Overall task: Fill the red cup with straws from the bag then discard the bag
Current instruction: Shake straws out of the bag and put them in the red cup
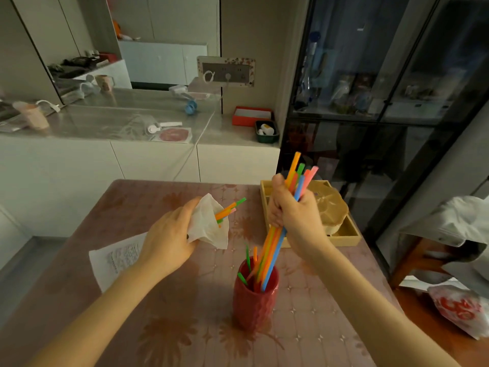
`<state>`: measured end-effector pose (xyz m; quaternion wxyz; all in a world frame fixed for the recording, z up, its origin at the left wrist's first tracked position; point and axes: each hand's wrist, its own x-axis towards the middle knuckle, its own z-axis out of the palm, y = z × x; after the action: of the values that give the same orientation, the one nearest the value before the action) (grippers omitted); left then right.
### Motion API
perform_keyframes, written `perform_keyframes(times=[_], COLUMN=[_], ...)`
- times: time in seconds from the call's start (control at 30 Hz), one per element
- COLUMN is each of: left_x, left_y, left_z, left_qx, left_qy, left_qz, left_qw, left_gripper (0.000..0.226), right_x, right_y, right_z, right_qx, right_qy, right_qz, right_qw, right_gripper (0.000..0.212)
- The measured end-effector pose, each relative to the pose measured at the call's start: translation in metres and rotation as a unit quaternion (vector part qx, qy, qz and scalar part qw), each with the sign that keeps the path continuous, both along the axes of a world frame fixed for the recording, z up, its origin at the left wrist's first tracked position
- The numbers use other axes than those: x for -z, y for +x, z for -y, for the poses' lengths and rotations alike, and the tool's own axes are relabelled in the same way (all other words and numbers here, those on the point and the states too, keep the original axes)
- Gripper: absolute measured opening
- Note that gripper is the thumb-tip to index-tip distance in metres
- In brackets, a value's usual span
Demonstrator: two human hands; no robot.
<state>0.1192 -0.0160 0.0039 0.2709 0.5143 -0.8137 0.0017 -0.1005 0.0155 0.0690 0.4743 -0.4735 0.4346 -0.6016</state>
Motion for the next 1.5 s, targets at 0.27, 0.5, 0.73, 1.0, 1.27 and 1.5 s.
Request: perform_keyframes(times=[0.27,0.5,0.73,1.0,1.27,1.5], left_x=[0.002,0.006,0.012,0.017,0.01,0.004], left_y=[0.0,-0.005,-0.005,-0.006,-0.008,-0.002], left_z=[0.0,0.002,0.006,0.008,0.013,0.015], left_qx=[-0.002,-0.009,-0.004,0.012,0.016,0.01], left_qy=[-0.007,-0.003,-0.001,0.007,0.004,0.003], left_qz=[-0.01,-0.026,-0.043,-0.038,-0.008,0.002], left_qw=[1.0,1.0,0.999,0.999,1.0,1.0], left_gripper=[0.071,0.072,0.073,0.077,0.078,0.083], right_x=[-0.003,0.001,0.043,0.054,0.048,0.061], right_y=[0.009,0.007,0.009,-0.009,-0.008,-0.017], right_z=[-0.013,-0.017,-0.007,-0.022,-0.026,-0.021], right_qx=[0.009,-0.014,-0.017,-0.041,0.008,-0.117], right_qy=[-0.028,0.007,0.068,0.083,0.015,0.129], right_qz=[-0.038,-0.073,-0.137,-0.112,-0.143,-0.392], right_qw=[0.999,0.997,0.988,0.989,0.99,0.903], right_gripper=[0.042,0.042,0.043,0.037,0.014,0.071])
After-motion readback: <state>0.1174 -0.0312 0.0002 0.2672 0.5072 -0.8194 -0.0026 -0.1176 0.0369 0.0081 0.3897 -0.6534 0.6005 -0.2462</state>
